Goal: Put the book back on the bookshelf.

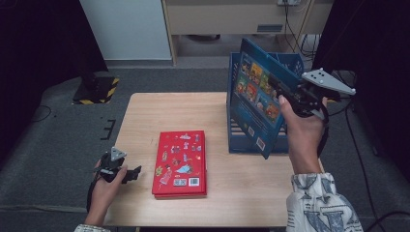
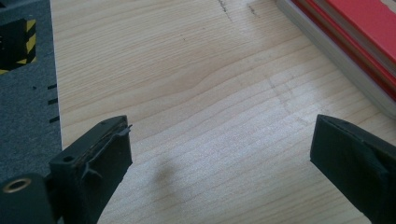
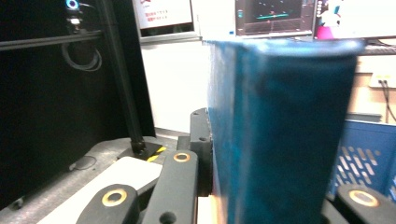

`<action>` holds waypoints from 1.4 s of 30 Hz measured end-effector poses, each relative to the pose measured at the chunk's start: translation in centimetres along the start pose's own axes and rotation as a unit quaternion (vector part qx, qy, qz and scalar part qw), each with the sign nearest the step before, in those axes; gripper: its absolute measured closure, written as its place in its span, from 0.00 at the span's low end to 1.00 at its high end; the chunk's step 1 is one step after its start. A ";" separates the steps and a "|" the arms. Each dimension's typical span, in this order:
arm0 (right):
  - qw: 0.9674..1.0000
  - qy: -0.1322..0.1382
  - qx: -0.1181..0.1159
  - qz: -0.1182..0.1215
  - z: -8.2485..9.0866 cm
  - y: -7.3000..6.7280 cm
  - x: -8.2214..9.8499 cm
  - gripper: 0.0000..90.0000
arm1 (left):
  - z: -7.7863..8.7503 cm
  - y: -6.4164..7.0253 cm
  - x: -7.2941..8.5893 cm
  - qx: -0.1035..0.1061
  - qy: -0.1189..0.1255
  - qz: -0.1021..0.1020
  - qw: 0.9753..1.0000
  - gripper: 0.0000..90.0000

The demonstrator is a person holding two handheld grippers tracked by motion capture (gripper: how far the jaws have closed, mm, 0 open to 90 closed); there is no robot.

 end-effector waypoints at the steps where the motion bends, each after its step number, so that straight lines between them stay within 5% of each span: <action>1: 1.000 0.000 0.000 0.000 0.0 0.0 0.0 0.92 | 0.0 0.0 0.0 0.000 0.000 0.000 1.000 0.05; 23: 0.998 -0.009 0.054 -0.012 -3.6 2.9 1.2 0.92 | -0.1 0.0 -0.2 -0.002 0.004 -0.003 1.000 0.05; 42: 0.997 -0.010 0.079 -0.012 -7.6 3.0 1.3 0.92 | -0.1 0.0 -0.3 0.004 0.008 -0.001 1.000 0.05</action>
Point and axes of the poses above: each handheld gripper's, and its own axes: z roughly backward along the jaws, x roughly out of its underside, y roughly to its right, the point moved 6 cm from there along -z, roughly forward along the jaws, and after that the axes turned 4 degrees about -x, right-handed, at the moved point
